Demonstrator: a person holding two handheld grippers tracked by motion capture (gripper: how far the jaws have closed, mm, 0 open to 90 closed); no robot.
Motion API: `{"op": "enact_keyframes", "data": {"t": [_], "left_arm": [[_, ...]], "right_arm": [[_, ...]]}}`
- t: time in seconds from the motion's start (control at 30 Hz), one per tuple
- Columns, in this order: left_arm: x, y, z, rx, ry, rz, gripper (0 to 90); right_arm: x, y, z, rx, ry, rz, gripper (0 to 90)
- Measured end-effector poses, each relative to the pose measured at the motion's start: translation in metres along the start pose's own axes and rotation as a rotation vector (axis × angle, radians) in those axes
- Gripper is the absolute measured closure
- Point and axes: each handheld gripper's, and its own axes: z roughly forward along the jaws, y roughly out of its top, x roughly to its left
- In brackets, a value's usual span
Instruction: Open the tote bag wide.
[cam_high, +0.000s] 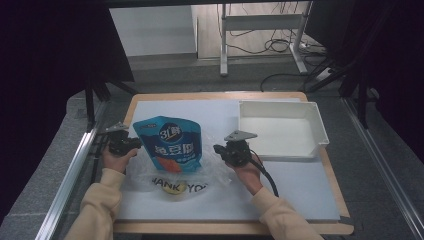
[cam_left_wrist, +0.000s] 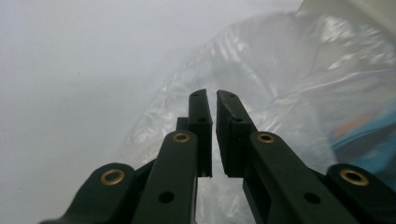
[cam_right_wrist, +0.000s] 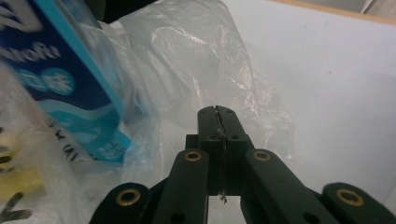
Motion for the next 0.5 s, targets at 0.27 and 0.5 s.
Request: {"op": "enact_keyframes", "data": {"t": [0.27, 0.5], "left_arm": [[-0.013, 0.011, -0.028, -0.063, -0.012, 0.024, 81.5], [-0.028, 0.003, -0.054, -0.066, -0.019, 0.052, 75.5]], "right_arm": [[-0.005, 0.008, -0.024, -0.047, 0.038, -0.008, 89.0], [-0.01, 0.009, -0.041, -0.057, 0.09, -0.015, 88.8]]}}
